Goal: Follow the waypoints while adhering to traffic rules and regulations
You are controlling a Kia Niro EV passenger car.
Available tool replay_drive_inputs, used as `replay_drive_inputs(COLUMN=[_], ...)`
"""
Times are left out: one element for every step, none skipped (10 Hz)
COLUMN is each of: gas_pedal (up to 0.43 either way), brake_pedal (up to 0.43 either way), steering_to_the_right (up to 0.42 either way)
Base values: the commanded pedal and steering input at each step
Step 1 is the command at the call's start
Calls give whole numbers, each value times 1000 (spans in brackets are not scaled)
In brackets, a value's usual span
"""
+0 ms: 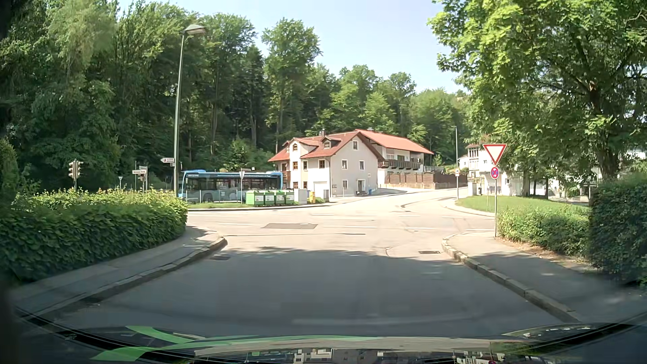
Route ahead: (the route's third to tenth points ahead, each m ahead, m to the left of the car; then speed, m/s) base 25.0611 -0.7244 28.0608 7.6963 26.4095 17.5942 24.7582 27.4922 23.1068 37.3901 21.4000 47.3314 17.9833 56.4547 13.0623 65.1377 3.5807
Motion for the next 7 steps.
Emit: replay_drive_inputs(gas_pedal=[8, 20, 20, 39, 47, 28, 0], brake_pedal=[91, 91, 91, 91, 91, 91, 91], steering_to_the_right=[55, 54, 54, 54, 52, 50, 47])
